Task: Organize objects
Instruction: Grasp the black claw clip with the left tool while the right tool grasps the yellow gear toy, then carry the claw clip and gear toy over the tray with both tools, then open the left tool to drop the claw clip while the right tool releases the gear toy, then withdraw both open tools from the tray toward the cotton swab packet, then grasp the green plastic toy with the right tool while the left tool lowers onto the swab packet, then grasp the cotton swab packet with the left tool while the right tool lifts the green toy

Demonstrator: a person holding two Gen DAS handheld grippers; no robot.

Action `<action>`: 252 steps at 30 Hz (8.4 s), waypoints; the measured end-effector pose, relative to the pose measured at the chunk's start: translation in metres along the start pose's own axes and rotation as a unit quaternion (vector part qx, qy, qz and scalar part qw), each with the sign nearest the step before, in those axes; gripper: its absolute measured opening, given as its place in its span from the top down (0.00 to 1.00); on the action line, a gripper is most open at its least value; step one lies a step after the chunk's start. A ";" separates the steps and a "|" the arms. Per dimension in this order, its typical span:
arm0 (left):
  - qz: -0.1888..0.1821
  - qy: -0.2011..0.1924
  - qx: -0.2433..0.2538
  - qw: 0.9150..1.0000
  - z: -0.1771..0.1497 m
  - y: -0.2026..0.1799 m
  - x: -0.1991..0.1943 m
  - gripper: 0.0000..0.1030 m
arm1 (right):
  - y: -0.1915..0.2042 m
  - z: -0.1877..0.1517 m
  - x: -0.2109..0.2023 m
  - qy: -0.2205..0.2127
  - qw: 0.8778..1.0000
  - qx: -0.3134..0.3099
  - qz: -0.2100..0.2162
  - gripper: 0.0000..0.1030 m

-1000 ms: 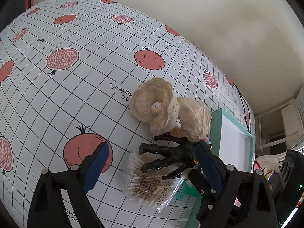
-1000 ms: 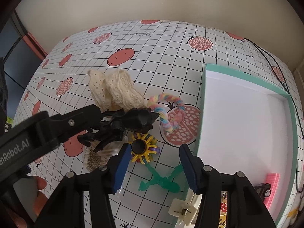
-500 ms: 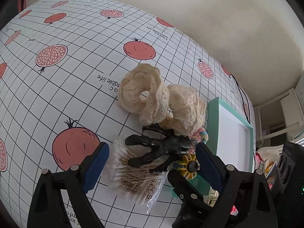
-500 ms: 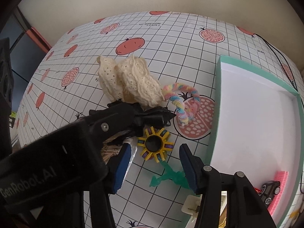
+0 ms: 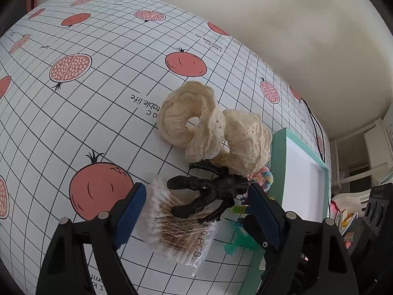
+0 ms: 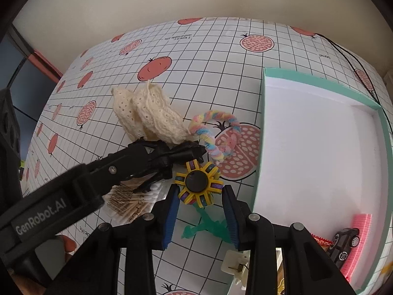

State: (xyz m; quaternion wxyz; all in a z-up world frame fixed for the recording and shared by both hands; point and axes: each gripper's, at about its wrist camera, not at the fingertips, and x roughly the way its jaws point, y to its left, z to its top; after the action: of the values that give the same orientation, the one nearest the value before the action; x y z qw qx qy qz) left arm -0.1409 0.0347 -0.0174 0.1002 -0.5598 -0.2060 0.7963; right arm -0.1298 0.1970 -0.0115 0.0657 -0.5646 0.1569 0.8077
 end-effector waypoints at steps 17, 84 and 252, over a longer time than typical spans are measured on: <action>-0.015 -0.003 -0.031 0.999 -0.002 0.015 0.000 0.71 | -0.007 0.002 -0.010 -0.007 1.000 0.018 0.002 0.63; -0.057 0.073 0.044 0.995 -0.065 -0.123 0.037 0.71 | -0.177 -0.022 -0.060 -0.019 0.978 0.191 -0.084 0.63; 0.094 0.103 0.089 0.986 -0.051 -0.020 0.000 0.25 | 0.013 -0.027 0.009 0.076 0.986 -0.130 -0.076 0.82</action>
State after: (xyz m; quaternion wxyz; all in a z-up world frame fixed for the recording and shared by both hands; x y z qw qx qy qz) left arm -0.0947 0.0639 -0.0233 0.0945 -0.6448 -0.0694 0.7553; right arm -0.1128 0.1754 -0.0257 0.0408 -0.6387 0.0114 0.7683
